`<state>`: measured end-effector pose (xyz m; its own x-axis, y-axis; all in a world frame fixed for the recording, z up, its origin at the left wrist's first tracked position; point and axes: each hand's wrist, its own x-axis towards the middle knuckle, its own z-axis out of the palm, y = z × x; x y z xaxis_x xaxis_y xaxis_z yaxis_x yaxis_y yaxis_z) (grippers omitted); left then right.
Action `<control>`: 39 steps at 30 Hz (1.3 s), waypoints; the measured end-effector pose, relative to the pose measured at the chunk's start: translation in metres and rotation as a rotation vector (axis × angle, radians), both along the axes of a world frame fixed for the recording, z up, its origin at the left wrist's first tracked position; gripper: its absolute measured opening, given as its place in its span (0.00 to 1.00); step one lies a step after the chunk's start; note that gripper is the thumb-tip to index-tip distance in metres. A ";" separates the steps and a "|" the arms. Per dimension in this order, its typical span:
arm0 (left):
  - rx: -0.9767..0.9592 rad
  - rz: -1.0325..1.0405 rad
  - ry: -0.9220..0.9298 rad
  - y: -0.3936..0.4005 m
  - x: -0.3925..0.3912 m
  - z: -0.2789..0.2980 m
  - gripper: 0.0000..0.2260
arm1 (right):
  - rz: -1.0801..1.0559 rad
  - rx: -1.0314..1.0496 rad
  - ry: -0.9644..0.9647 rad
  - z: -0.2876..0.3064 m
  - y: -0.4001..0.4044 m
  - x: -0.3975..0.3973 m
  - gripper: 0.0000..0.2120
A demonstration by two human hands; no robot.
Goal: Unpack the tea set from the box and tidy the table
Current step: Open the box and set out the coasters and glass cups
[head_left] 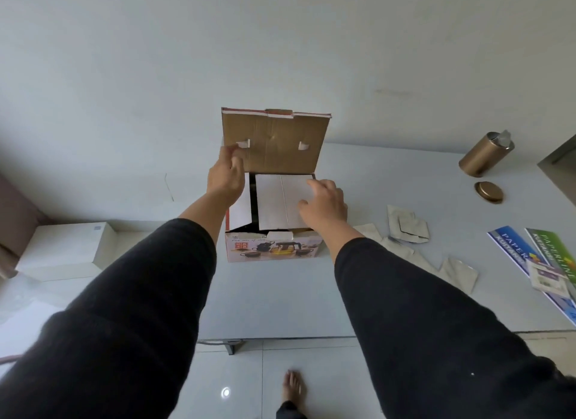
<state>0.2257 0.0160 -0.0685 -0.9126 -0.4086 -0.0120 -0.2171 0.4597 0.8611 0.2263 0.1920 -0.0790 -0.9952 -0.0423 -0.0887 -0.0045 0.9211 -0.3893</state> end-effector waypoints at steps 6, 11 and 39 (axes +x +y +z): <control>-0.258 -0.140 -0.256 -0.009 -0.040 -0.024 0.18 | 0.098 -0.002 -0.119 -0.004 -0.008 -0.059 0.27; -0.322 -0.194 -0.414 -0.015 -0.060 -0.032 0.18 | 0.109 0.026 -0.226 -0.012 -0.020 -0.097 0.25; -0.693 -0.014 -0.387 -0.049 -0.007 -0.027 0.19 | 0.273 0.151 -0.098 0.004 -0.085 -0.053 0.31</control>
<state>0.2188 -0.0334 -0.0959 -0.9008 -0.4273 -0.0771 -0.4327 0.8684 0.2422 0.1738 0.1069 -0.0747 -0.9351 -0.2859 -0.2095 -0.2287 0.9382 -0.2596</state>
